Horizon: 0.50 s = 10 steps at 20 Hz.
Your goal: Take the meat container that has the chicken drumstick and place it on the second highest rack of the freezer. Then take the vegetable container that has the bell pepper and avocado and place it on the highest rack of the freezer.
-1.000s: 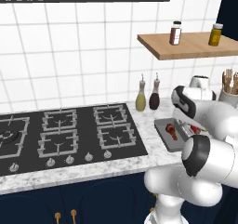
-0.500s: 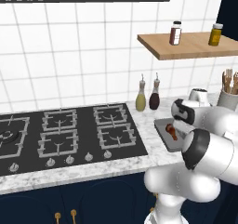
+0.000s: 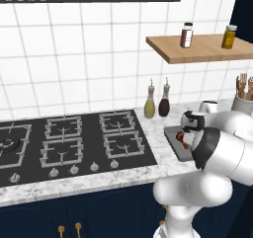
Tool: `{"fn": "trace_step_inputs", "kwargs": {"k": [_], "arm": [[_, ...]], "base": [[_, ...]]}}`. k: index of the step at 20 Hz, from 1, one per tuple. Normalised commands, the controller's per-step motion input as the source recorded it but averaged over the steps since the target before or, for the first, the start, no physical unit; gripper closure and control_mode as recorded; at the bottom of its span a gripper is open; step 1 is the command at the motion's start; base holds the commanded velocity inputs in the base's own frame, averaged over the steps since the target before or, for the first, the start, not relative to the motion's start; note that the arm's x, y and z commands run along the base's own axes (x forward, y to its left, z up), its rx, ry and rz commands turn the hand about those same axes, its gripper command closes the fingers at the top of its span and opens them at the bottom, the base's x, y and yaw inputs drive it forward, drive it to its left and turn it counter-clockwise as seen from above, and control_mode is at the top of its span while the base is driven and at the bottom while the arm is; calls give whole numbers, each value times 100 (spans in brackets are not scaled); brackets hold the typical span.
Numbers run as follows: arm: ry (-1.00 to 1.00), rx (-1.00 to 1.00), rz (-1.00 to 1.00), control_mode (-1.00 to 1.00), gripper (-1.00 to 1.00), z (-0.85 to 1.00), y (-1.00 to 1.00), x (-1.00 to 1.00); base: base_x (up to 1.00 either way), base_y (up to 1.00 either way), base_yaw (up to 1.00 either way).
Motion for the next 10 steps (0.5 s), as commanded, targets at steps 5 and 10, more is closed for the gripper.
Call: {"fn": "trace_step_inputs", "kwargs": {"k": [5, 10], "arm": [[5, 0, 0, -100, -100, -42, 0, 0], [5, 1, 0, -100, -100, -14, 0, 0]], "base": [[0, 0, 0], [0, 0, 0]]}}
